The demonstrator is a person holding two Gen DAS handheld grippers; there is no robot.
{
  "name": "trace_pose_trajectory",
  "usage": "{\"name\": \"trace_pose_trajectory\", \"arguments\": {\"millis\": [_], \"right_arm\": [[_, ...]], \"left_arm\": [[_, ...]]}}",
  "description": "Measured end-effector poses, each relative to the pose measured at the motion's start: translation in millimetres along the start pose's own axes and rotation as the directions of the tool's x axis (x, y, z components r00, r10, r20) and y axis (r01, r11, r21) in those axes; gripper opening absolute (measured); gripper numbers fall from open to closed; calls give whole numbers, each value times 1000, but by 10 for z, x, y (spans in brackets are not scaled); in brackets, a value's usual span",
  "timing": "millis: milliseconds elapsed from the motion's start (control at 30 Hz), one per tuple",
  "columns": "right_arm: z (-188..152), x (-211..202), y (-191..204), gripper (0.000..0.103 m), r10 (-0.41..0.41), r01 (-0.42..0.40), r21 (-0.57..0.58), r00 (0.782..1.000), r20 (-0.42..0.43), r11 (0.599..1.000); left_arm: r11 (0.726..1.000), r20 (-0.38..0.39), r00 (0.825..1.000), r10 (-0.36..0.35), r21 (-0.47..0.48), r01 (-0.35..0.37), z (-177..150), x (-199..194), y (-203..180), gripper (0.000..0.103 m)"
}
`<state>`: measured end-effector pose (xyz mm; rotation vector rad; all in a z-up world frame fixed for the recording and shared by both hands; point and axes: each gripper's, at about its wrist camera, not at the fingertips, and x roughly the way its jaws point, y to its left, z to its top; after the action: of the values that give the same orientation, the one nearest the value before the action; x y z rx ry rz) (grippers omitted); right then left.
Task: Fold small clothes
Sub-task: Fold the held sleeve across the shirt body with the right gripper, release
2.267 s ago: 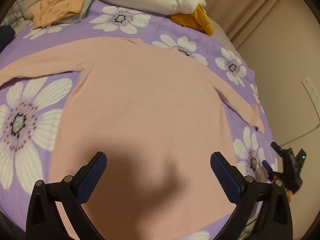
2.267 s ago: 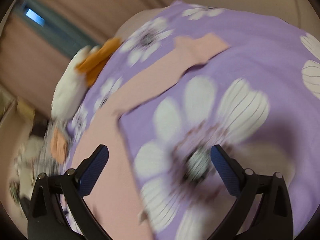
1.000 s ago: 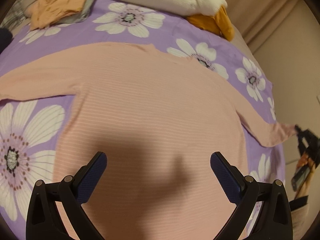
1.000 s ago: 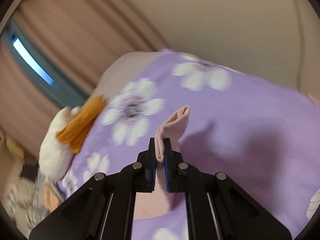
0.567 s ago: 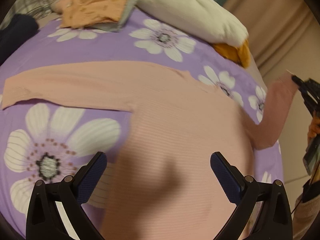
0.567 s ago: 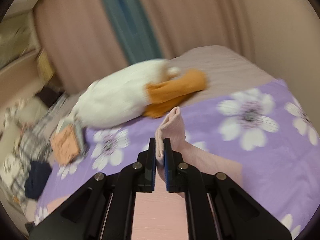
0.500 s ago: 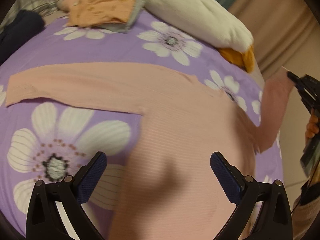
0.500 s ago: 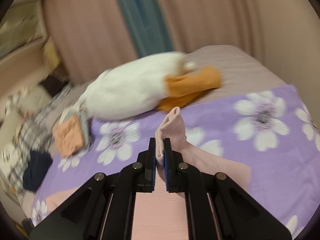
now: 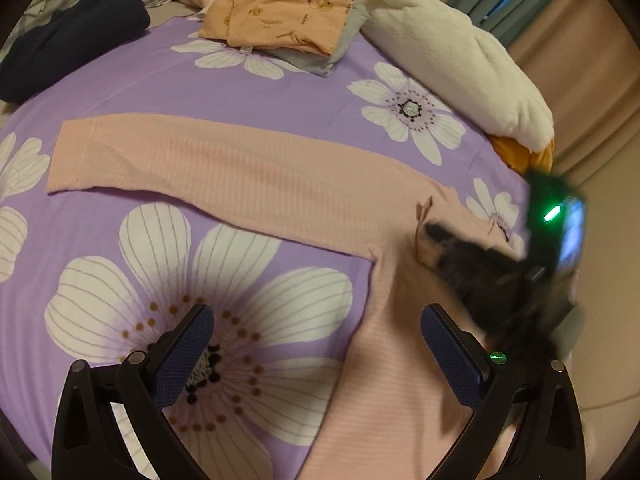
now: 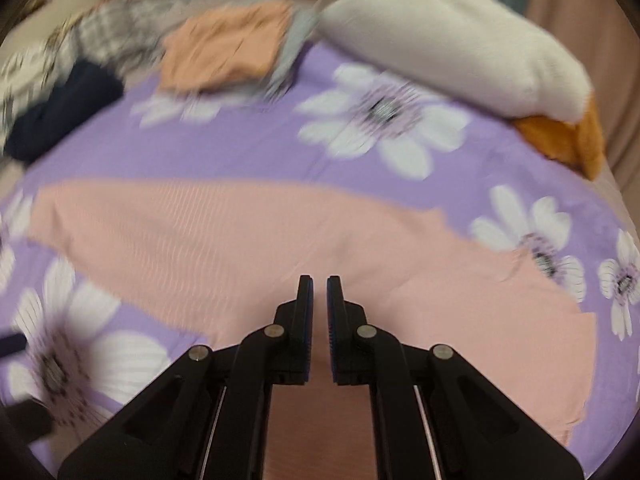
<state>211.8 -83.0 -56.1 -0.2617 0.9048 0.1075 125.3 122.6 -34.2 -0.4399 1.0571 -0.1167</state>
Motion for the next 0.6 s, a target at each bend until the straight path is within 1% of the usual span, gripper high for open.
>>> {"name": "trace_pose_trajectory", "arguments": {"millis": [33, 67, 100, 133, 200, 267, 333, 400, 500, 567, 600], "right_arm": [[-57, 85, 73, 12, 21, -22, -23, 999, -27, 999], [-82, 138, 137, 22, 38, -40, -35, 998, -56, 999], [-101, 166, 180, 24, 59, -62, -35, 995, -74, 997], [-123, 163, 180, 26, 91, -93, -24, 993, -76, 995], [-165, 43, 42, 34, 173, -173, 19, 984, -48, 985], [-240, -136, -230, 53, 243, -242, 104, 970, 10, 965], [-376, -322, -603, 56, 279, -288, 207, 958, 72, 935], [-536, -424, -987, 56, 256, -272, 297, 962, 93, 915], [-839, -522, -1568, 57, 176, -203, 421, 979, 103, 884], [-1022, -575, -1795, 54, 144, -182, 470, 983, 115, 864], [-1129, -594, -1950, 53, 128, -171, 510, 985, 118, 843]], "left_arm": [[1000, 3, 1000, -5, -2, 5, 14, 2, 14, 102], [1000, 6, 1000, -9, -7, 9, 35, 13, 6, 102], [1000, 8, 1000, -14, -8, 14, 62, 29, -5, 102], [1000, 11, 1000, -22, -5, 22, 72, 27, -3, 102], [999, 6, 999, -42, 13, 42, 120, 54, -51, 102], [996, 1, 997, -79, 33, 79, 170, 94, -104, 102], [992, -16, 993, -117, 53, 118, 227, 174, -211, 102], [983, -39, 985, -166, 72, 168, 281, 279, -355, 102], [958, -79, 963, -259, 102, 266, 345, 461, -619, 102], [937, -112, 940, -323, 104, 335, 389, 584, -792, 102], [919, -133, 920, -369, 99, 382, 421, 682, -906, 102]]}}
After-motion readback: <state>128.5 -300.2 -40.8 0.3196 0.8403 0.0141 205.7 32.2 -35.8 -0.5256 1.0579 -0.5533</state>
